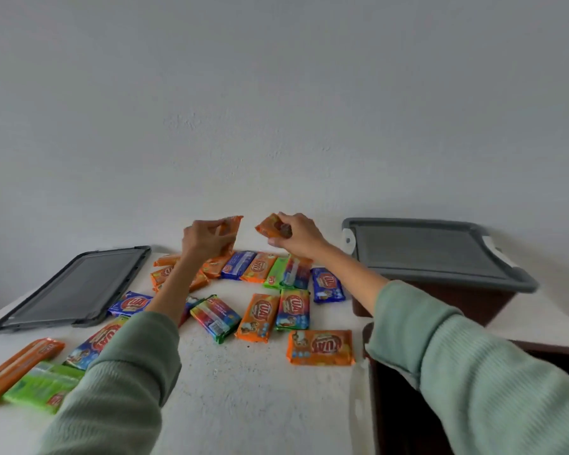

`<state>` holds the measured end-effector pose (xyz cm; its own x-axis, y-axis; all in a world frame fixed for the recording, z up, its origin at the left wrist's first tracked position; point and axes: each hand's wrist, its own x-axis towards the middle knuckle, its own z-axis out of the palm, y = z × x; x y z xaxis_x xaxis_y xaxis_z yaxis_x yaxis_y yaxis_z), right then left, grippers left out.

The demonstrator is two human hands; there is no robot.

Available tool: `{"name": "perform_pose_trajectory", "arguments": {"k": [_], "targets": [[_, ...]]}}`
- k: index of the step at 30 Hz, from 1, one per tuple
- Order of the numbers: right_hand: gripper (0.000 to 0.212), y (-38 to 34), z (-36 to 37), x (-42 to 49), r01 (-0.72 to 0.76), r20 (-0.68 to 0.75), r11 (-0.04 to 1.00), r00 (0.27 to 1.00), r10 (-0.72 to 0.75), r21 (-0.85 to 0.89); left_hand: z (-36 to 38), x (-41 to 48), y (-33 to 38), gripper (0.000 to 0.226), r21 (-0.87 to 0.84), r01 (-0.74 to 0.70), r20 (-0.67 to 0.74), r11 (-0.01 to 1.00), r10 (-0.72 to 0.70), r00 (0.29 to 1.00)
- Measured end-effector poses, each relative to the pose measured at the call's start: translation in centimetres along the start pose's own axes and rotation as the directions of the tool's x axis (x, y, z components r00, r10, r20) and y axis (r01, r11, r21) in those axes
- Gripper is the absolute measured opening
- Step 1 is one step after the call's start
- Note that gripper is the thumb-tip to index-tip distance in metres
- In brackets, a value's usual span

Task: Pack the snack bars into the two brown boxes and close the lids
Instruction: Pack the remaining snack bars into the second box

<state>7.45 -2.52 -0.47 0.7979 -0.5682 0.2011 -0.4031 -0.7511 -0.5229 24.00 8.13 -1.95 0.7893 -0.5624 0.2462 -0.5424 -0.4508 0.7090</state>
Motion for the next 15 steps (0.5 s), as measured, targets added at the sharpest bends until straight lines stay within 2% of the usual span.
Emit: {"name": "perform_pose_trajectory", "arguments": {"k": [3, 5, 9, 15], "targets": [[0.071, 1.8, -5.6, -4.4, -0.046, -0.068, 0.999, 0.997, 0.046, 0.004, 0.5, -3.1, 5.7, 0.046, -0.035, -0.189, 0.074, 0.981, 0.192, 0.979], [0.067, 3.1, -8.9, -8.0, -0.072, -0.092, 0.997, 0.993, 0.073, 0.009, 1.1, -5.7, 9.4, 0.047, -0.082, -0.305, 0.140, 0.949, 0.314, 0.939], [0.072, 6.1, -13.4, -15.3, -0.149, -0.083, 0.989, 0.986, 0.147, -0.021, 3.1, -11.4, 14.5, 0.050, -0.115, -0.524, 0.329, 0.844, 0.530, 0.781], [0.082, 10.7, -15.0, -25.3, -0.236, 0.049, 0.971, 0.970, 0.237, -0.027, 5.4, -19.6, 15.3, 0.064, -0.213, -0.650, 0.548, 0.730, 0.640, 0.539]]}}
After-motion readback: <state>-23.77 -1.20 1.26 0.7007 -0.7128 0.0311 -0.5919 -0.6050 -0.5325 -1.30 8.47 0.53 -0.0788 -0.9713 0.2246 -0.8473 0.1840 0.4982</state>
